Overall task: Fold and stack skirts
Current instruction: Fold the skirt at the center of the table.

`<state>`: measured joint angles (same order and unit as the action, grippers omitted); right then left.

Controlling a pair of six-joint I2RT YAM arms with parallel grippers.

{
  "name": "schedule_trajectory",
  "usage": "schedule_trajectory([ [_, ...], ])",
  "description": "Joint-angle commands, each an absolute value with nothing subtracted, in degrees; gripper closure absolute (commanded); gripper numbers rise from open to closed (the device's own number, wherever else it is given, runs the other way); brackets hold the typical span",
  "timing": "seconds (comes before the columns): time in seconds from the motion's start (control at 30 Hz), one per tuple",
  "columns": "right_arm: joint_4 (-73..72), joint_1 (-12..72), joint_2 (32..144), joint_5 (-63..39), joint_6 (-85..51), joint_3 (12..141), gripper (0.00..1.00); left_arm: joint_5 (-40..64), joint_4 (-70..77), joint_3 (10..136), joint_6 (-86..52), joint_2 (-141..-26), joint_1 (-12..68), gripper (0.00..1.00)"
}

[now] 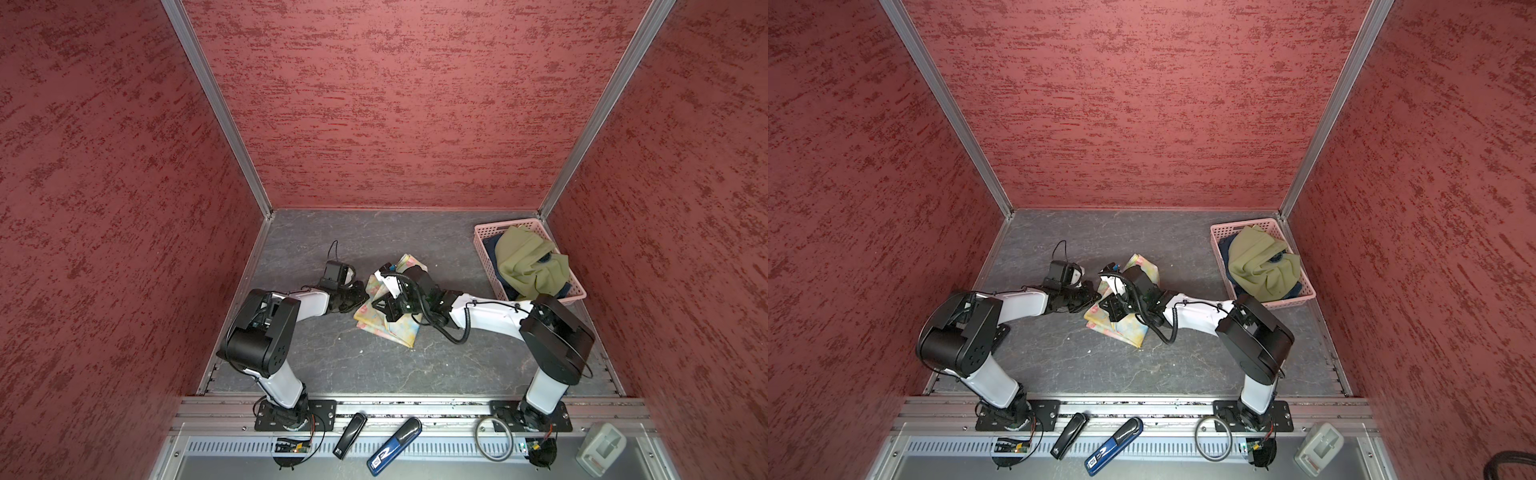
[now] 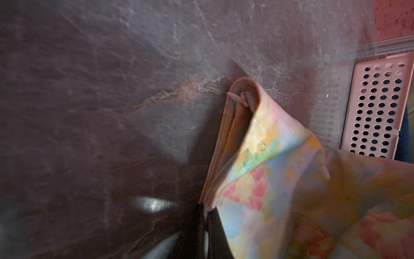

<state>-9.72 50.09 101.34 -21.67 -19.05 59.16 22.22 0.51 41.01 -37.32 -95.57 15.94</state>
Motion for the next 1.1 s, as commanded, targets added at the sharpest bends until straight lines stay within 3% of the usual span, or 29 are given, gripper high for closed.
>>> schedule_trajectory([
  [0.0,-13.15,51.02,102.79,-24.3,-19.58,61.46,1.0,22.32,0.09,39.6,-37.92,-95.21,16.61,1.0],
  [0.67,-19.23,51.69,106.47,-20.0,-22.99,60.57,0.98,21.62,-2.46,39.88,-38.84,-92.31,16.59,1.0],
  [0.77,-20.18,51.55,105.04,-19.14,-23.12,60.15,0.59,21.58,-3.1,39.82,-39.03,-91.59,16.41,1.0],
  [0.83,-21.55,51.59,102.82,-19.0,-22.81,59.26,0.42,21.55,-3.25,39.73,-39.11,-91.08,16.27,1.0],
  [0.93,-23.38,51.59,98.76,-18.01,-22.57,57.31,0.28,21.5,-3.51,39.63,-39.11,-90.79,15.92,1.0],
  [1.07,-23.61,50.57,93.17,-15.35,-23.36,54.53,0.25,21.53,-3.6,39.64,-39.07,-90.96,15.44,1.0],
])
